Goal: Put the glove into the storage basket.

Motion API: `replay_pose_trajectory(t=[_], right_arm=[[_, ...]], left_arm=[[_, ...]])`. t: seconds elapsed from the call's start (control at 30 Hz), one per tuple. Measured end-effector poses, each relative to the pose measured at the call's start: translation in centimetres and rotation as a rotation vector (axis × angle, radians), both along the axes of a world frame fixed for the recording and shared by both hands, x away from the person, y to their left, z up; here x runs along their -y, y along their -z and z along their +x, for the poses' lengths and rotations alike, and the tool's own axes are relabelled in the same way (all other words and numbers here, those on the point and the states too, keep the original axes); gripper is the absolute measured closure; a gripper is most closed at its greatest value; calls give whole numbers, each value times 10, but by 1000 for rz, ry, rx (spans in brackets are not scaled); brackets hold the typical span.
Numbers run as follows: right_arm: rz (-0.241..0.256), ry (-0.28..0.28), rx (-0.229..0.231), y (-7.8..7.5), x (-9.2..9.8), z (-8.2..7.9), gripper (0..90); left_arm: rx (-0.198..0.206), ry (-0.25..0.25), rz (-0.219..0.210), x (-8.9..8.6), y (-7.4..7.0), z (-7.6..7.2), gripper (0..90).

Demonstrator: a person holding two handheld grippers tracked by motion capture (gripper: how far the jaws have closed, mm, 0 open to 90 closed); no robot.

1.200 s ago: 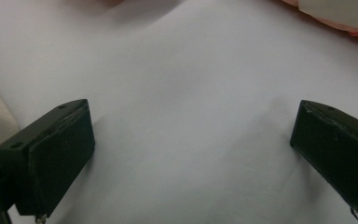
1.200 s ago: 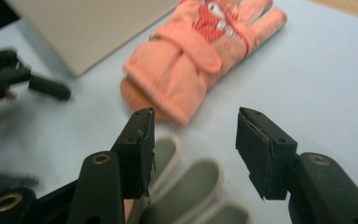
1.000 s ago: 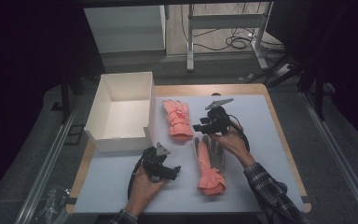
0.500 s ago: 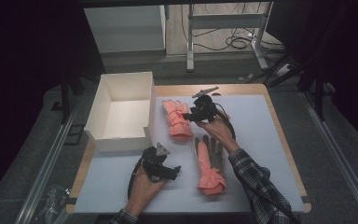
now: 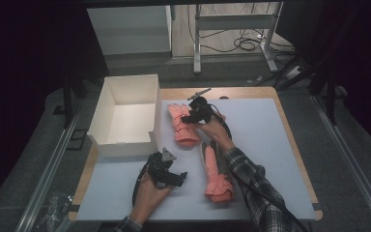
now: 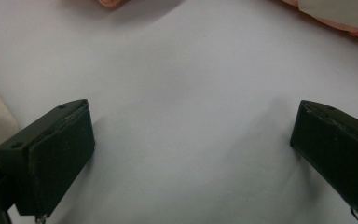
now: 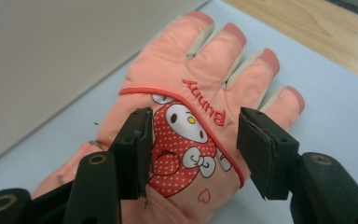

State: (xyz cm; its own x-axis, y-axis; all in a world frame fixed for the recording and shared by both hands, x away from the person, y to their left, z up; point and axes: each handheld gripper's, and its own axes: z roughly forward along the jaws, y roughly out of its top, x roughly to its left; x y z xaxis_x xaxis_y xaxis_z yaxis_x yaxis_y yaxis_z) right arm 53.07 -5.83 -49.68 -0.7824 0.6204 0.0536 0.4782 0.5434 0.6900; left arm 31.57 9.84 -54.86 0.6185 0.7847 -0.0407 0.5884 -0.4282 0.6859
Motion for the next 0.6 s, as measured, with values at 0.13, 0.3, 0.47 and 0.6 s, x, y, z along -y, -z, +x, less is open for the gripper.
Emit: replay_pose_trajectory(t=[0.13,0.3,0.47,0.6], right_arm=[[-38,-14,-15,8,-7,2,505],[-19,-21,-60,12,-8,4,655],[-21,1,-64,10,-9,0,822],[-31,13,-53,4,-10,-4,857]], left_arm=[[0,0,0,0,0,0,0],[0,0,0,0,0,0,0],[0,0,1,0,0,0,0],[0,0,1,0,0,0,0]])
